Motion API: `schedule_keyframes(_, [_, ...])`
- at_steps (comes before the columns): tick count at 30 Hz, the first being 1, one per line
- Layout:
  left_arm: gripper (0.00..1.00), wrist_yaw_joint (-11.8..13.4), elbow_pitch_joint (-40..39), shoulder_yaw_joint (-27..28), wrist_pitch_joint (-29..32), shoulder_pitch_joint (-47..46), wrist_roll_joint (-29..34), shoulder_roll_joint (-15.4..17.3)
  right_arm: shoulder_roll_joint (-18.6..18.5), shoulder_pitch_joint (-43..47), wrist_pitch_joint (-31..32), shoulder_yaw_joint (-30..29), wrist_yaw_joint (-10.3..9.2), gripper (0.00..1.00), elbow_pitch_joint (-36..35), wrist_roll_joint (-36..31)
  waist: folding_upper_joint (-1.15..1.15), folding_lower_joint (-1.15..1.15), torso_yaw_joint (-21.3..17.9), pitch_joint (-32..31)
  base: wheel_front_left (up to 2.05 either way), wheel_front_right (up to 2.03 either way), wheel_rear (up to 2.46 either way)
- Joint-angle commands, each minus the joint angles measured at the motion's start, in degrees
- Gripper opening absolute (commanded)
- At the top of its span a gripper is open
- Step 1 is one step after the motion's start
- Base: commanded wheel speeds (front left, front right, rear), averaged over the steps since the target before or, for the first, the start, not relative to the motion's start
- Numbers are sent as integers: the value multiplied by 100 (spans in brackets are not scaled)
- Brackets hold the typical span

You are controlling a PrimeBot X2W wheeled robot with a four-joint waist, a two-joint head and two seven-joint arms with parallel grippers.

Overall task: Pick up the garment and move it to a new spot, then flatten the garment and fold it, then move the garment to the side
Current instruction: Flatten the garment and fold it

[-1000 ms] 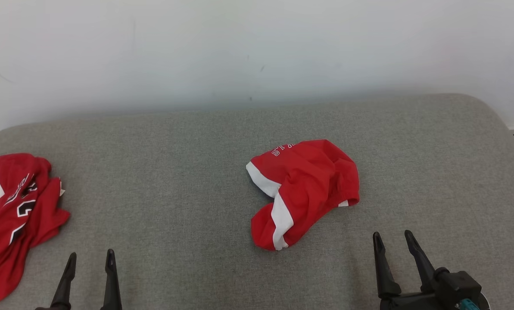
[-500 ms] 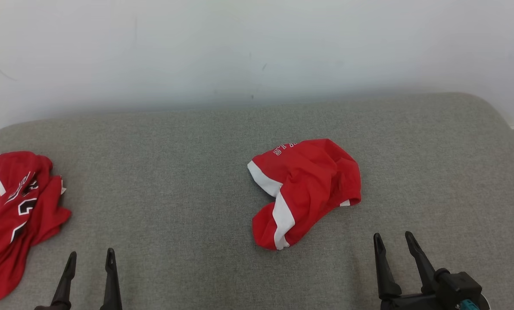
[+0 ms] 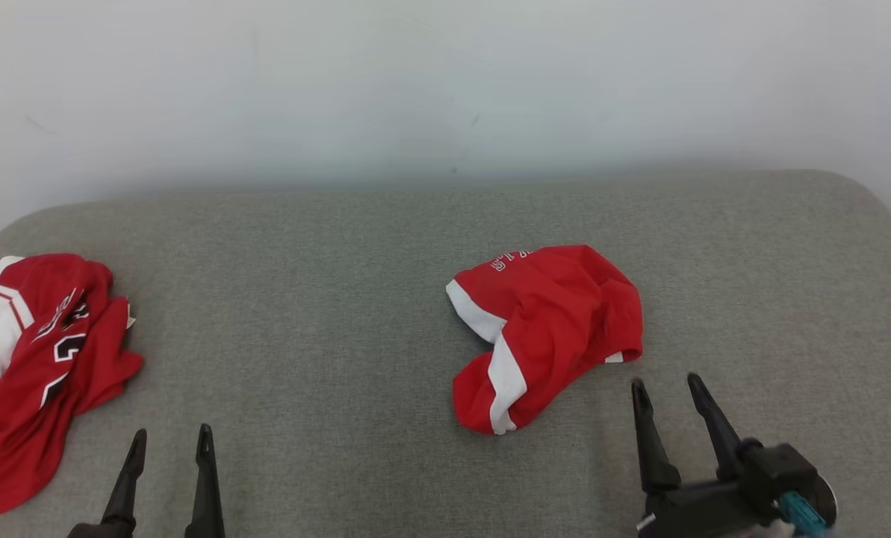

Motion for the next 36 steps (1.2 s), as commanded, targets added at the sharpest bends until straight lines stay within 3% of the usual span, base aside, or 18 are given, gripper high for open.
schedule_keyframes(1, [100,11,-5,-50,-20,-92,-38,12,13,-209,-3,35,-12,100,68,-109,0,0,107,58,0,0,0])
schedule_keyframes(7, [100,10,21,-145,-20,-178,-92,14,6,-746,-3,37,-12,100,454,-302,0,0,311,165,0,0,0])
schedule_keyframes(19, [100,10,23,-385,-20,-361,-147,-47,-31,-1307,-4,-144,-12,100,2144,-330,0,0,800,497,0,0,0])
schedule_keyframes(32, [100,10,166,-543,-20,-659,-160,-39,17,-2137,19,-151,-12,100,3916,-99,0,0,1065,724,0,0,0])
schedule_keyframes(33, [100,11,174,-539,-20,-656,-157,-38,22,-2164,20,-89,-12,79,3992,-62,0,0,1068,707,0,0,0])
schedule_keyframes(34, [100,10,177,-535,-20,-646,-154,-40,27,-2184,21,-8,-11,28,4034,-11,0,0,1068,697,0,0,0])
schedule_keyframes(35, [100,11,185,-518,-20,-630,-152,-38,32,-2197,21,76,-10,0,4063,58,0,0,1057,672,0,0,0])
schedule_keyframes(36, [100,11,192,-503,-20,-609,-153,-40,32,-2203,20,136,-5,0,4085,118,0,0,1042,659,0,0,0])
